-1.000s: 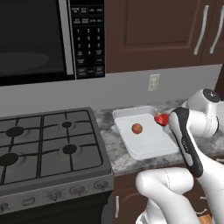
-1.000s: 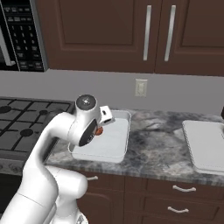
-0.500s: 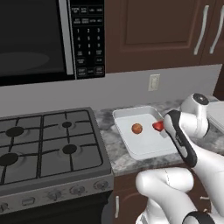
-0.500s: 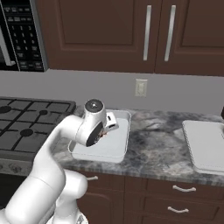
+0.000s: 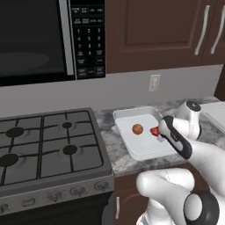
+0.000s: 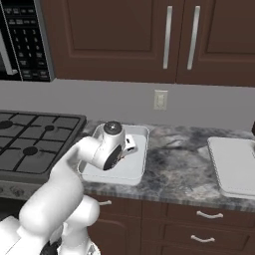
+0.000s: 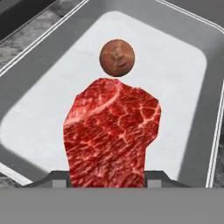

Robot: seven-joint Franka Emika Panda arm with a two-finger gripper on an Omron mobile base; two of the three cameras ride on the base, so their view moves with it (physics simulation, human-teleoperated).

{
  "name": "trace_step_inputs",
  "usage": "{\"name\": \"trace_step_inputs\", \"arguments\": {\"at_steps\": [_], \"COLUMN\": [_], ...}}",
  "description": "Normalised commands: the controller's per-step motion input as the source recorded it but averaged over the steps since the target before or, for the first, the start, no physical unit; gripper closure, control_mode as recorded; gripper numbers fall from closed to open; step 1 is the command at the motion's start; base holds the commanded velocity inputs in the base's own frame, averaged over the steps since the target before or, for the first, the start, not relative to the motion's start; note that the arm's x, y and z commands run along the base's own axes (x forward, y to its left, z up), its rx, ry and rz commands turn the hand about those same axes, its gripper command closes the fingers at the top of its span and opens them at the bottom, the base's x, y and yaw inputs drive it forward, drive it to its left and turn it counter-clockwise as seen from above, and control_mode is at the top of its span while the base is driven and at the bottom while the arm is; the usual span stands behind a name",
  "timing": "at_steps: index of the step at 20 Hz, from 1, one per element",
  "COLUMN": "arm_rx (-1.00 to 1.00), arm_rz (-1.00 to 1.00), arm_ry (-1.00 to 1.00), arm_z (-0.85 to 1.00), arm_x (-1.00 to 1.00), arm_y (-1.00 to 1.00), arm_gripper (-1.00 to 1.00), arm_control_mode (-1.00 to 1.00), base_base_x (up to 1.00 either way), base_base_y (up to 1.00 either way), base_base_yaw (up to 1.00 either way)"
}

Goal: Place one onion and one steak in each tupperware on the nearby counter, to pack two identical lunches.

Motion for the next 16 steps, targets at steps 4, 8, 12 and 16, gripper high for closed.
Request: {"name": "trace_step_inputs", "arguments": {"at_steps": [4, 8, 12, 16], "arm_rx": [0.0, 0.0, 0.0, 0.0], "arm_rz": [0.0, 0.0, 0.0, 0.0], "arm_ry": [0.04, 0.05, 0.04, 0.05], "arm_z": [-0.42, -0.38, -0.38, -0.39], "arm_x": [0.24, 0.27, 0.28, 0.31], "arm_y": [-0.01, -0.01, -0.03, -0.04], "arm_gripper": [1.0, 1.0, 1.0, 1.0], "arm_control_mode": [-1.0, -1.0, -1.0, -1.0], "base_base_x": [0.0, 0.0, 0.0, 0.0], "base_base_y": [0.0, 0.0, 0.0, 0.0], "base_base_yaw": [0.0, 0.0, 0.0, 0.0]}}
